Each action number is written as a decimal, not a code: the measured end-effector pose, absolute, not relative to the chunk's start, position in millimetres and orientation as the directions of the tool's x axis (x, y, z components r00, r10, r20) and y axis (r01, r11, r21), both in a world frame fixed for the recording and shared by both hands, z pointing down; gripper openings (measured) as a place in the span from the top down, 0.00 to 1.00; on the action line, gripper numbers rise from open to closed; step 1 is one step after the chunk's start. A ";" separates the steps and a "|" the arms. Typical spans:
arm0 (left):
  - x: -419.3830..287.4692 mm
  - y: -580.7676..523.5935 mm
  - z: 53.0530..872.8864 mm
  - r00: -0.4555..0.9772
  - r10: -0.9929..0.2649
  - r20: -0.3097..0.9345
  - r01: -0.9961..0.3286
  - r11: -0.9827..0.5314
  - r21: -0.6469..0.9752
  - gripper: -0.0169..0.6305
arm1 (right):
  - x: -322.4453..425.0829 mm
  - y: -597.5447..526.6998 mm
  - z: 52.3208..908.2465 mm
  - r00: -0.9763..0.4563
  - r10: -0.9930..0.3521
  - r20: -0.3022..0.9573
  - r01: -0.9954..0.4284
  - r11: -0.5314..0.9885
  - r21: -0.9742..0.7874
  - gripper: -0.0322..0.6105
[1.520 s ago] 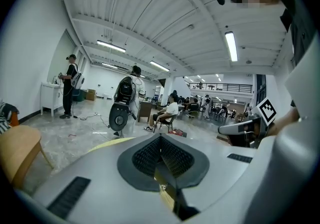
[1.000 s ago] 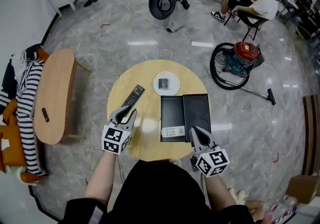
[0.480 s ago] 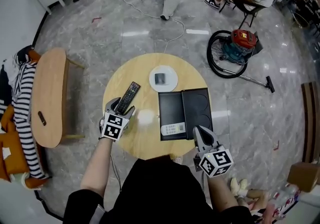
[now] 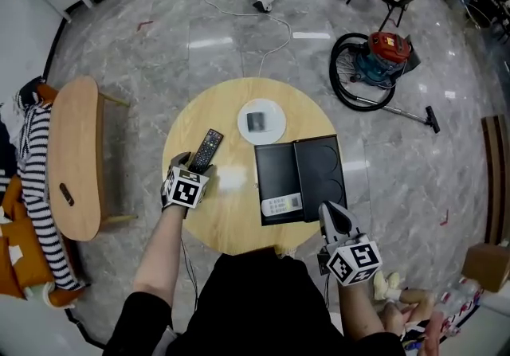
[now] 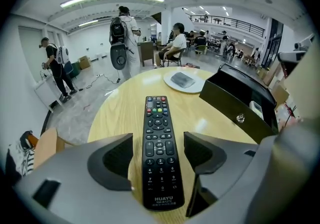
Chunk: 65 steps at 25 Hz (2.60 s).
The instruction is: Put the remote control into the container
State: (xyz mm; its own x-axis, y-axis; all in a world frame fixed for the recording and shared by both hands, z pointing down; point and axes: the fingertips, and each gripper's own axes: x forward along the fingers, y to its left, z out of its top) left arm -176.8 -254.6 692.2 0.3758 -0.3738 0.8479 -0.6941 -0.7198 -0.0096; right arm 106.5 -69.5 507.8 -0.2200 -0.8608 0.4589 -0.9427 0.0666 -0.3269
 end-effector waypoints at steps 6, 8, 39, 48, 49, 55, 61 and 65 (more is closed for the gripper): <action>-175.7 -258.8 708.1 0.370 -0.329 0.869 -0.674 -0.739 0.007 0.51 | 104.4 -69.0 516.0 -0.216 -0.854 0.474 -0.942 0.054 -0.331 0.94; -175.9 -256.5 712.8 0.367 -0.311 0.877 -0.676 -0.736 0.022 0.51 | 103.8 -69.2 517.7 -0.216 -0.852 0.477 -0.941 0.052 -0.333 0.94; -174.5 -195.5 687.5 0.332 -0.315 0.889 -0.803 -0.589 0.091 0.59 | 94.1 -62.8 501.8 -0.328 -0.840 0.433 -0.924 0.189 -0.333 0.94; -177.3 -177.9 708.9 0.256 -0.250 0.934 -0.821 -0.567 0.074 0.59 | 99.6 -54.7 502.8 -0.324 -0.838 0.438 -0.925 0.184 -0.333 0.94; -177.3 -178.8 709.0 0.249 -0.251 0.935 -0.817 -0.573 0.064 0.59 | 100.3 -53.7 503.3 -0.323 -0.839 0.439 -0.925 0.182 -0.333 0.94; -171.6 -180.2 696.6 0.292 -0.250 0.923 -0.809 -0.579 0.100 0.59 | 101.8 -50.6 503.7 -0.320 -0.840 0.438 -0.926 0.179 -0.332 0.94; -163.9 -190.0 666.4 0.361 -0.320 0.876 -0.804 -0.582 0.119 0.59 | 98.0 -54.3 503.6 -0.330 -0.840 0.431 -0.921 0.186 -0.342 0.94; -157.4 -196.5 644.7 0.395 -0.362 0.844 -0.804 -0.581 0.127 0.59 | 94.6 -56.0 502.7 -0.340 -0.839 0.424 -0.917 0.196 -0.346 0.94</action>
State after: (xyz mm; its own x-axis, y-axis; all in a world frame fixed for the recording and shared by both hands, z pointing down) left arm -157.4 -196.5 644.7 0.3953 -0.3621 0.8442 -0.8041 -0.5807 0.1274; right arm 94.6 -56.0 502.7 -0.3395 -0.8395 0.4242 -0.9175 0.1963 -0.3460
